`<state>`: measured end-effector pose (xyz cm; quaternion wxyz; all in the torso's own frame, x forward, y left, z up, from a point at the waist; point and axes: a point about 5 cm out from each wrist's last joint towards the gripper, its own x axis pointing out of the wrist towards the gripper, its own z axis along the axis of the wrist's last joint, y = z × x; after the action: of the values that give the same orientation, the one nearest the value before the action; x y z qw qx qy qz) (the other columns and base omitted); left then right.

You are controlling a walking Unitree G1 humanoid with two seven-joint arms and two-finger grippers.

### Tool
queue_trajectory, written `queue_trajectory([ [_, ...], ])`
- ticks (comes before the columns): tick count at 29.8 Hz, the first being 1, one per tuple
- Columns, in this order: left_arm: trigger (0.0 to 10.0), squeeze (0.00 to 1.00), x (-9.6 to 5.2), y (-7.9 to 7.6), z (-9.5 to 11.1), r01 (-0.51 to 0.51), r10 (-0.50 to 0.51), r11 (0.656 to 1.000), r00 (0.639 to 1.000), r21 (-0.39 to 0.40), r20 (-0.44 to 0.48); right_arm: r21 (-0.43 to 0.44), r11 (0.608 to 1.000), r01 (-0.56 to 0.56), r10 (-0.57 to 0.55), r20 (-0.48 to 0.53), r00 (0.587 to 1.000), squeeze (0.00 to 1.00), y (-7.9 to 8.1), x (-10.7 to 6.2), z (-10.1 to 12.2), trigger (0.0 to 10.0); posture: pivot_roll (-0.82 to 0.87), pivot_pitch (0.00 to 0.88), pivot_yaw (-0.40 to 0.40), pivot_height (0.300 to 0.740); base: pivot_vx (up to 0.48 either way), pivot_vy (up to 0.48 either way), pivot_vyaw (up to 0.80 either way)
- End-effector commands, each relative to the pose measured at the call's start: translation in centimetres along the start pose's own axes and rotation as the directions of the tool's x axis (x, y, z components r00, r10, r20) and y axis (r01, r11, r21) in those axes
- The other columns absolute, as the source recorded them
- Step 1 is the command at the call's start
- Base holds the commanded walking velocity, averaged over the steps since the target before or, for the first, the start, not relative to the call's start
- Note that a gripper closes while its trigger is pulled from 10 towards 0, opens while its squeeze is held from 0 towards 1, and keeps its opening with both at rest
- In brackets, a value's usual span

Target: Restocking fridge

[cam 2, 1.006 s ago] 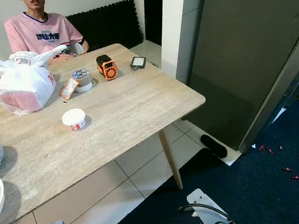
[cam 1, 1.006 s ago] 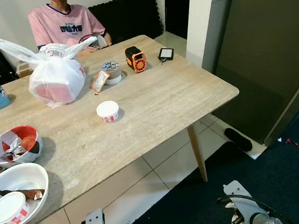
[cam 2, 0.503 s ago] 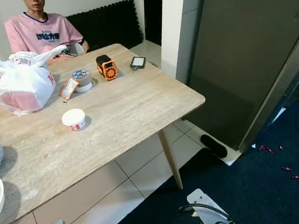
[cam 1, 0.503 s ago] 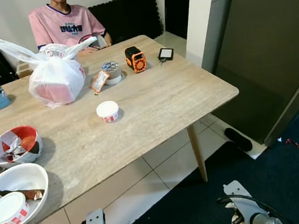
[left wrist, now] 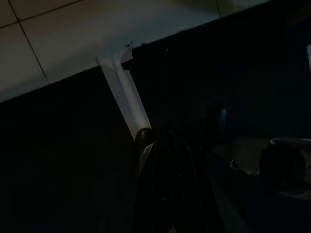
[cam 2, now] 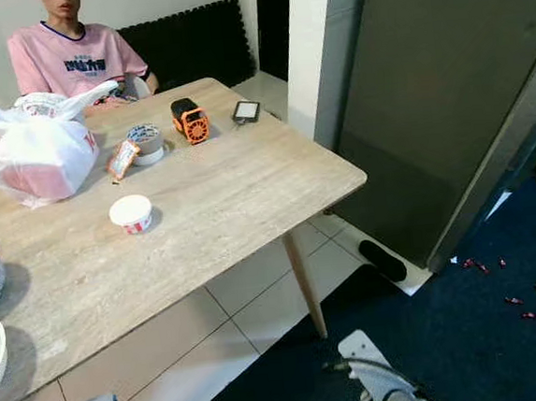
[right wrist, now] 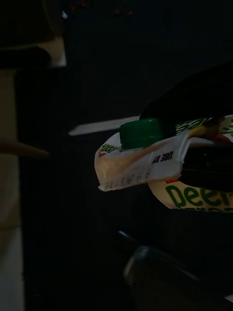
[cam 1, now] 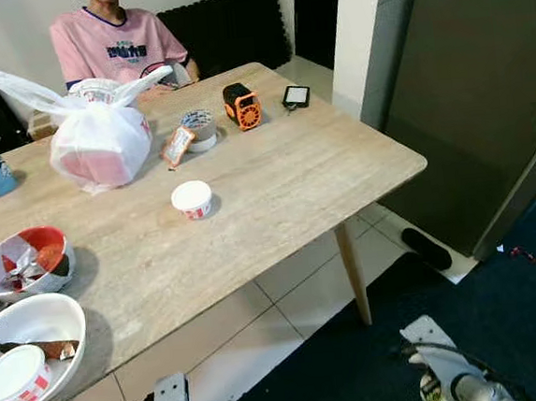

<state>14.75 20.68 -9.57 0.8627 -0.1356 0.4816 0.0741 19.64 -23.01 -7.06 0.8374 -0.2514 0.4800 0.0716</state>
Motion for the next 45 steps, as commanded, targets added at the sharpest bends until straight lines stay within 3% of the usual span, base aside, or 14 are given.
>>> queue_trajectory([
  [1,10.0,0.0,-0.2,0.7,-0.1,-0.014,0.014,1.0,1.0,0.021,-0.015,0.023,1.0,-0.005,0.004,0.019,1.0,0.0,0.1,0.0,0.3,8.3,-0.01,0.0,0.017,0.74,0.0,0.0,0.0],
  [3,10.0,0.0,-0.2,0.7,-0.1,-0.014,0.014,1.0,1.0,0.021,-0.015,0.023,1.0,-0.005,0.004,0.019,1.0,0.0,0.1,0.0,0.3,8.3,-0.01,0.0,0.017,0.74,0.0,0.0,0.0],
  [4,10.0,0.0,-0.2,0.7,-0.2,-0.013,0.014,1.0,1.0,0.023,-0.017,0.027,1.0,-0.013,0.012,0.023,1.0,0.0,0.3,0.0,0.3,0.0,-0.01,0.0,0.017,0.74,0.0,0.0,0.0],
  [6,10.0,0.0,-0.2,0.6,-0.3,-0.012,0.013,1.0,1.0,0.023,-0.019,0.025,0.999,-0.023,0.023,0.021,1.0,0.0,0.6,0.0,0.1,0.0,-0.01,0.0,0.014,0.74,0.0,0.0,0.0],
  [7,10.0,0.0,-0.2,0.6,-0.4,-0.012,0.012,1.0,1.0,0.021,-0.021,0.023,0.999,-0.026,0.025,0.014,1.0,0.0,0.8,0.0,-0.1,7.6,-0.01,0.0,0.015,0.74,0.0,0.0,0.0],
  [8,10.0,0.0,-0.2,0.5,-0.5,-0.011,0.012,1.0,1.0,0.019,-0.022,0.023,0.999,-0.025,0.024,0.01,1.0,0.0,0.9,0.0,-0.3,10.0,-0.01,0.0,0.015,0.74,0.0,0.0,0.0],
  [45,10.0,0.0,0.0,0.0,-0.2,-0.003,0.003,1.0,1.0,0.004,-0.014,0.045,0.997,-0.063,0.063,0.009,0.998,0.0,2.3,0.0,-0.2,10.0,-0.03,0.0,0.024,0.74,0.0,0.0,0.0],
])
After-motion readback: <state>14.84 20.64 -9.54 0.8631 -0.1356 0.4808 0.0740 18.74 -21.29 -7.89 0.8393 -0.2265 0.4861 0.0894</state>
